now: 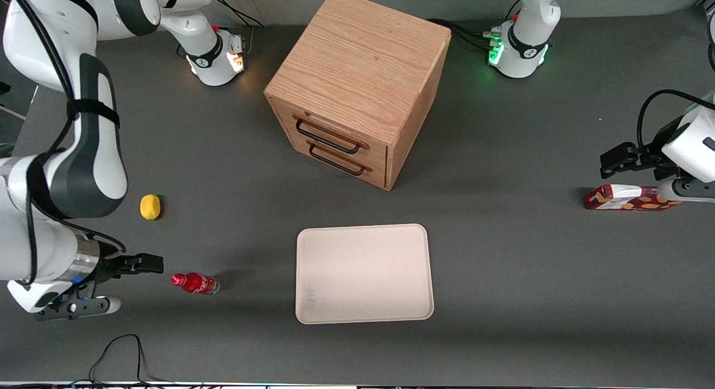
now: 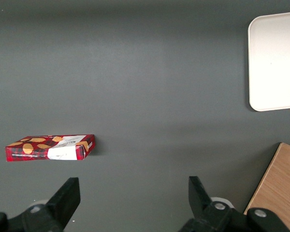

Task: Place coke bottle on tray
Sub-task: 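Move the right gripper over the red Coca-Cola bottle and lower it, then close the right gripper around the bottle's neck and lift it, then carry the held bottle with the right gripper over the cream tray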

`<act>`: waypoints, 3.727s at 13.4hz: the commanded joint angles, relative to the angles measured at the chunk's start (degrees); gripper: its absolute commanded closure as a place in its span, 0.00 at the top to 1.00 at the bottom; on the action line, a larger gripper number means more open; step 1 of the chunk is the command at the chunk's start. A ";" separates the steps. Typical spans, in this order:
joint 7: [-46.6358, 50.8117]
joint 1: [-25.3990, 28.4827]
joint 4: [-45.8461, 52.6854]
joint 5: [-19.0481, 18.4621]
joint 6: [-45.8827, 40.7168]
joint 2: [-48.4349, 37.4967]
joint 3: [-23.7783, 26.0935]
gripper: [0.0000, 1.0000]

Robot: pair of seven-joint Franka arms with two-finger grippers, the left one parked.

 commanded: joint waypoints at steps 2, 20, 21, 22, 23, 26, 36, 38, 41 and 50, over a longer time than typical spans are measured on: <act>-1.27 0.04 2.50 -0.30 4.20 4.40 0.42 0.99; -0.13 1.62 -11.55 -0.30 13.44 1.87 0.69 0.84; -0.13 1.62 -12.86 -0.21 13.79 1.08 0.69 0.81; -0.13 1.62 -14.70 -0.29 14.83 0.11 0.69 0.81; -0.13 1.62 -16.90 -0.21 16.15 -1.12 0.69 0.81; -0.57 1.53 -19.91 -0.30 17.92 -3.15 0.60 0.70; -1.00 1.44 -20.00 -0.56 17.83 -3.24 0.51 0.00; -0.92 1.70 -19.91 -0.91 17.48 -4.02 0.51 0.00; -0.57 1.62 -19.30 -1.44 15.39 -5.87 0.60 0.00; -0.21 -0.23 3.98 -0.91 -21.78 -10.35 0.07 0.00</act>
